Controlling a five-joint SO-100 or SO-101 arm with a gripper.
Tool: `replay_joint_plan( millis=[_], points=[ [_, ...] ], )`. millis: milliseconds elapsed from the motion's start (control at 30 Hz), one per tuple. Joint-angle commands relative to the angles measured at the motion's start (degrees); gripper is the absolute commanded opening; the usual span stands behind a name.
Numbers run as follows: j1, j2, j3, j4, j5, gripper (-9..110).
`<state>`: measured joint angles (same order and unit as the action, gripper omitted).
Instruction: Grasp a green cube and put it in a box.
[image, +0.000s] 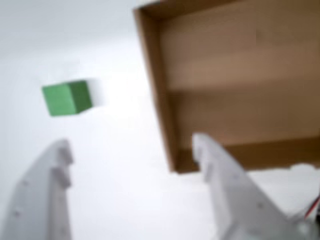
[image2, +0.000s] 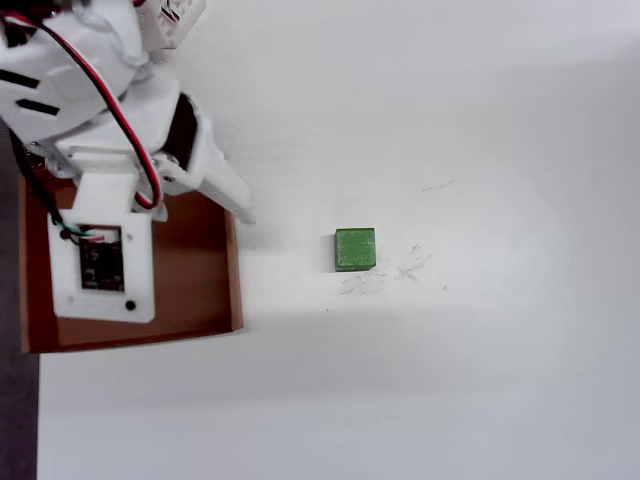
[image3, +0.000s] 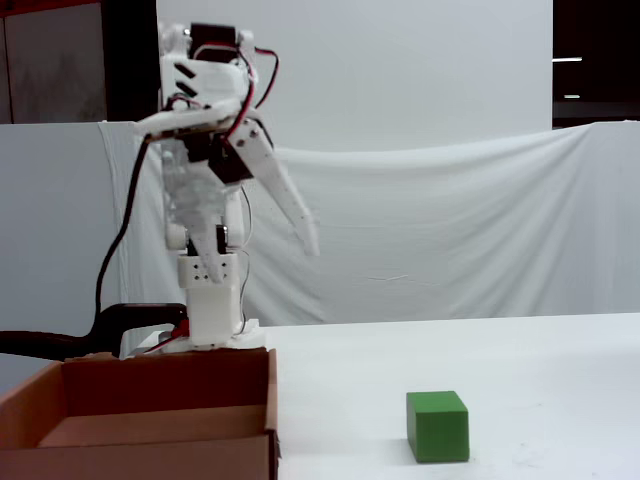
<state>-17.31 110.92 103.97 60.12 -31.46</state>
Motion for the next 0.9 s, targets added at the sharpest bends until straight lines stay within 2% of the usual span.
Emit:
replay_joint_plan(
  millis=[0, 467, 867],
  points=[
    [-2.6, -3.3, -5.7, -5.7, 2.9, 34],
    [-13.9, -21.7, -9.8, -18.5, 11.3, 37],
    [-18.5, -30.0, -9.1, -24.2, 11.1, 36]
  ],
)
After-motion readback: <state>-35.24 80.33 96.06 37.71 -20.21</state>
